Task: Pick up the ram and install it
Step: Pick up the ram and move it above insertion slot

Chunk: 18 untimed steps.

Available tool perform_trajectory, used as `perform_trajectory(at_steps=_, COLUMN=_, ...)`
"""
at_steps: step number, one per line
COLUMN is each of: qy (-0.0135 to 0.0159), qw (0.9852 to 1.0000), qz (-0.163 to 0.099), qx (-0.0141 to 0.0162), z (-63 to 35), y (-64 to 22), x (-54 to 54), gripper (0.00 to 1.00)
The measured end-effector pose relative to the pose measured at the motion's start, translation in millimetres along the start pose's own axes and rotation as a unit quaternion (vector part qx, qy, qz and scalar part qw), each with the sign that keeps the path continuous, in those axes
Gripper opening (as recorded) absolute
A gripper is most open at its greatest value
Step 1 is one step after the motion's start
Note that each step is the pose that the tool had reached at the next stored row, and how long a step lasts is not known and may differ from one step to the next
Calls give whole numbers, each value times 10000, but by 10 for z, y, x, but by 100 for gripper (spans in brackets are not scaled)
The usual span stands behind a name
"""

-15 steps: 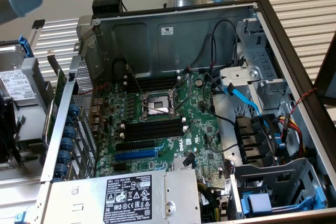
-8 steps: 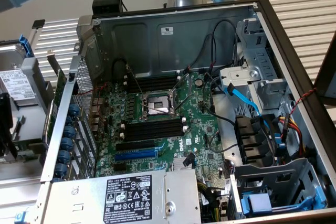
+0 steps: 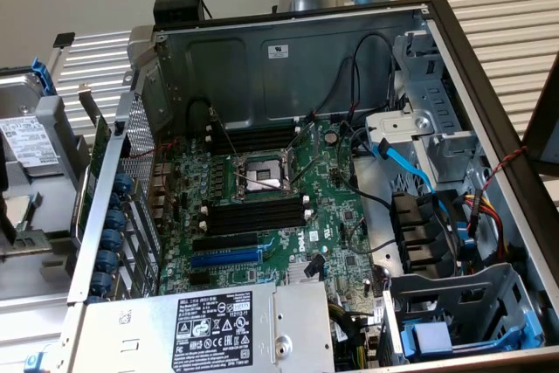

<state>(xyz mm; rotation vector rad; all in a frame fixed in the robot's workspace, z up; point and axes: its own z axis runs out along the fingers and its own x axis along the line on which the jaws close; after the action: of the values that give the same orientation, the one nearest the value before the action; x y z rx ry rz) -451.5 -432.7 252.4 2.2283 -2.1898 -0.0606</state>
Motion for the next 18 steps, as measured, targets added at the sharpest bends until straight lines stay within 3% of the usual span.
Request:
perform_trajectory(at_steps=15, qy=7, qw=10000, qz=0, qx=0, z=-682, y=25, x=-11, gripper=13)
perform_trajectory(at_steps=18, qy=13, qw=10000, qz=0, qx=0, z=-820, y=-15, x=-12, gripper=13)
